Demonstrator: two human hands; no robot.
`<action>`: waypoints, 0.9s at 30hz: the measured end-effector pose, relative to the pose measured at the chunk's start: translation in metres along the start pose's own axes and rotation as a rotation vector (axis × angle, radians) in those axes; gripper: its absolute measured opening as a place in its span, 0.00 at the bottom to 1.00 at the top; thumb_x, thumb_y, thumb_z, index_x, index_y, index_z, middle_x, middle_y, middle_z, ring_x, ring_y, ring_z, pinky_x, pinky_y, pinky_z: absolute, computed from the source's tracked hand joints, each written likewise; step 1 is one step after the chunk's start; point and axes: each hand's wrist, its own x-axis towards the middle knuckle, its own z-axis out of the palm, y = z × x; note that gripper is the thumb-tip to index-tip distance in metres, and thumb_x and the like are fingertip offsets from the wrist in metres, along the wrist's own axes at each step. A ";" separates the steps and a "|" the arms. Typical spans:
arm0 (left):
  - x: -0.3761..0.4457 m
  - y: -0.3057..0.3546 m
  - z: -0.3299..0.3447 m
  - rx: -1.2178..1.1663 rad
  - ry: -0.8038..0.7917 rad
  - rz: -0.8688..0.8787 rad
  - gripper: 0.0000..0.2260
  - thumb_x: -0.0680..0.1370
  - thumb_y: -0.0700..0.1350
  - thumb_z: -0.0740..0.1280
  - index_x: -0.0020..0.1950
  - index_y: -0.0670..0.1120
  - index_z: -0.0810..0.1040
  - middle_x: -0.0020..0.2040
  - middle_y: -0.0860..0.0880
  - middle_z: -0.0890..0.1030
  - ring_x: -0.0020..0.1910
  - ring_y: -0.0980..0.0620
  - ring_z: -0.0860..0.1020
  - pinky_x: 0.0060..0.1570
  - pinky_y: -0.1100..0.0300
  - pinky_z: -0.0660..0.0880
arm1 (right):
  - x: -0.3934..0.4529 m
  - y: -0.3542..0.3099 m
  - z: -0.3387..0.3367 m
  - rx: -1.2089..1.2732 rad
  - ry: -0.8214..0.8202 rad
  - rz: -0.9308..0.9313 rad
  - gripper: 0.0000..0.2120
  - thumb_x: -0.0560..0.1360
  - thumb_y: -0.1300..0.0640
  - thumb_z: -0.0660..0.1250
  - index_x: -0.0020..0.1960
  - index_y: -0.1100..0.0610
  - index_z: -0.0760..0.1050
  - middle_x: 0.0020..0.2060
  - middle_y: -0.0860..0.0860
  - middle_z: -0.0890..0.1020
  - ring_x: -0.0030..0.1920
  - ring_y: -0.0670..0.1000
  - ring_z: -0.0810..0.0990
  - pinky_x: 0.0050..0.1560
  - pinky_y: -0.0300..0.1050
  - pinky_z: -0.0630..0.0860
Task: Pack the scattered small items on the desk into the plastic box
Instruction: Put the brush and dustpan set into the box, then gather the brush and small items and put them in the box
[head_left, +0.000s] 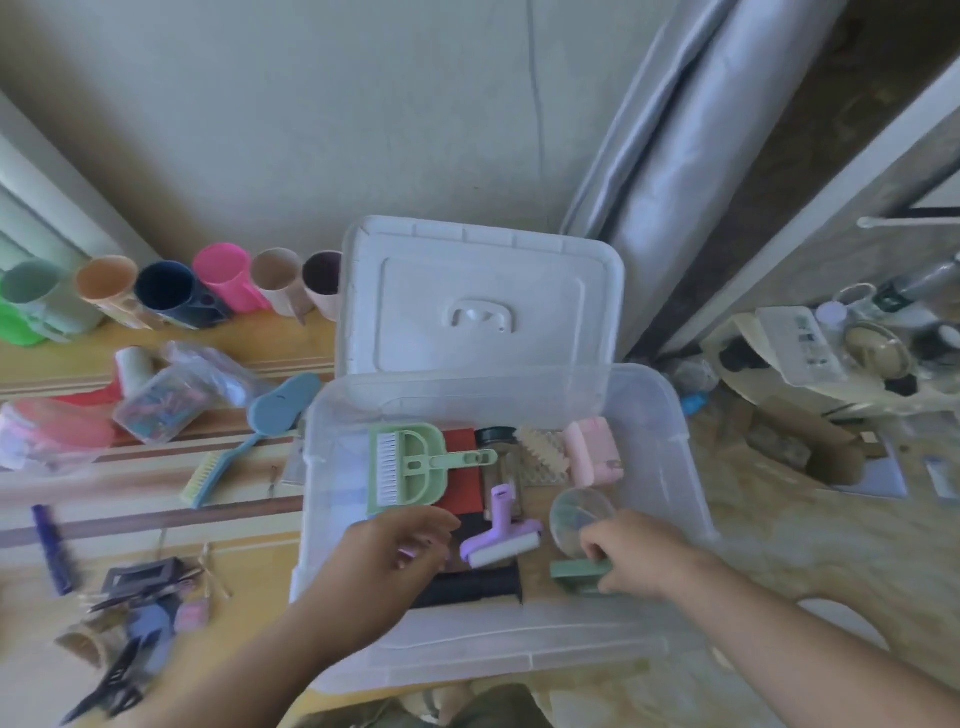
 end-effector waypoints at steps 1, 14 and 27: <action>-0.006 -0.001 -0.005 -0.028 0.040 0.022 0.10 0.80 0.44 0.70 0.54 0.60 0.84 0.48 0.65 0.85 0.49 0.60 0.83 0.52 0.65 0.78 | 0.002 -0.002 0.001 -0.021 -0.013 -0.003 0.13 0.71 0.49 0.75 0.44 0.49 0.71 0.45 0.45 0.77 0.47 0.54 0.80 0.44 0.46 0.76; -0.036 -0.087 -0.105 -0.034 0.366 0.026 0.12 0.79 0.41 0.69 0.50 0.61 0.84 0.49 0.67 0.82 0.48 0.60 0.81 0.44 0.67 0.76 | -0.002 -0.015 0.000 0.019 -0.096 0.250 0.07 0.65 0.43 0.67 0.42 0.41 0.73 0.45 0.44 0.80 0.46 0.45 0.81 0.48 0.43 0.78; 0.026 -0.236 -0.233 0.252 0.209 -0.262 0.19 0.78 0.48 0.68 0.69 0.59 0.75 0.71 0.49 0.69 0.55 0.53 0.76 0.52 0.58 0.75 | 0.074 -0.352 -0.161 0.451 0.855 -0.360 0.08 0.76 0.60 0.69 0.53 0.52 0.82 0.49 0.46 0.79 0.52 0.50 0.78 0.52 0.47 0.76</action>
